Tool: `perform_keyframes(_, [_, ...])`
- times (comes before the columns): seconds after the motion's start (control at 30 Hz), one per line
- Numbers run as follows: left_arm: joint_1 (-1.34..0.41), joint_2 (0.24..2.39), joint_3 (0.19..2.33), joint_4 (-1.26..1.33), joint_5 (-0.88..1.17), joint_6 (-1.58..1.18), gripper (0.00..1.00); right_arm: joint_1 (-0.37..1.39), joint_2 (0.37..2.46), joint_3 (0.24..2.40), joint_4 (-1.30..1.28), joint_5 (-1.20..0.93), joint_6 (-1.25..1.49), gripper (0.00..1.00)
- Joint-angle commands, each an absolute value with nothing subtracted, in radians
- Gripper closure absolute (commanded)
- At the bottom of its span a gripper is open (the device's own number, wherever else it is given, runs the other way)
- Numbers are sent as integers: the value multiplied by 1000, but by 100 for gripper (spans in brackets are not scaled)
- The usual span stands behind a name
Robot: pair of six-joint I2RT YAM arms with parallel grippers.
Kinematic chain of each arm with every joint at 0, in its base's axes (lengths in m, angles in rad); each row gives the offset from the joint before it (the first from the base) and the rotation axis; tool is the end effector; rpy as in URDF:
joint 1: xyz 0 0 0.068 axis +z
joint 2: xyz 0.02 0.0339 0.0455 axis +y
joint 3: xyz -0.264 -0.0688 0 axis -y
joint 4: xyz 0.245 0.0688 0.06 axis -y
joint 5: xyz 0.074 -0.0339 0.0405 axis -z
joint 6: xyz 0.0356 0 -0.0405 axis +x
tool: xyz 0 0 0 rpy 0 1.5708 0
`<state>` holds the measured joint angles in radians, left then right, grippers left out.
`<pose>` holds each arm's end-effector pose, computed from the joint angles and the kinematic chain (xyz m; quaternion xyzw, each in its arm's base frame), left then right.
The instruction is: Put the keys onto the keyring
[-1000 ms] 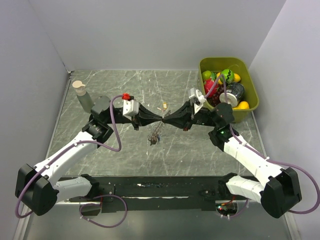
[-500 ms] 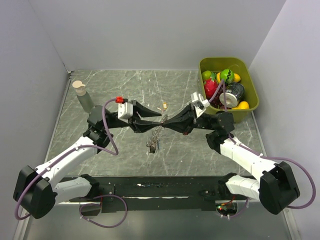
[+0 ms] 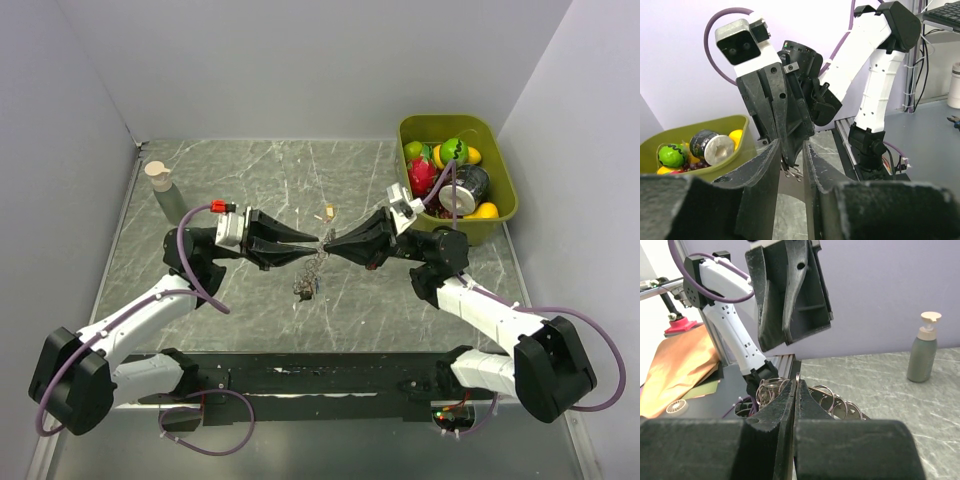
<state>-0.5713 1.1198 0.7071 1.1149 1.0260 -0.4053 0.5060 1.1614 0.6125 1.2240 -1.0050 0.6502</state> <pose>0.1720 -0.1467 0.3675 0.4741 0.3284 -0.5532 0.6011 0.1848 0.1367 0.3372 -0.4057 0.4098 0.6063 0.5476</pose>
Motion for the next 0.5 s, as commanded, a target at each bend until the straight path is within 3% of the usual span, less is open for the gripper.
perform_keyframes(0.0, [-566,1132,715,1164,1052,-419,70,499,1123,606,1397,-959,646,100])
perform_keyframes(0.27, [-566,1140,710,1143,1003,-393,59,499,1115,611,1391,-965,643,100])
perform_keyframes(0.47, [-571,1164,736,1081,1014,-360,65,499,1112,611,1393,-963,644,100])
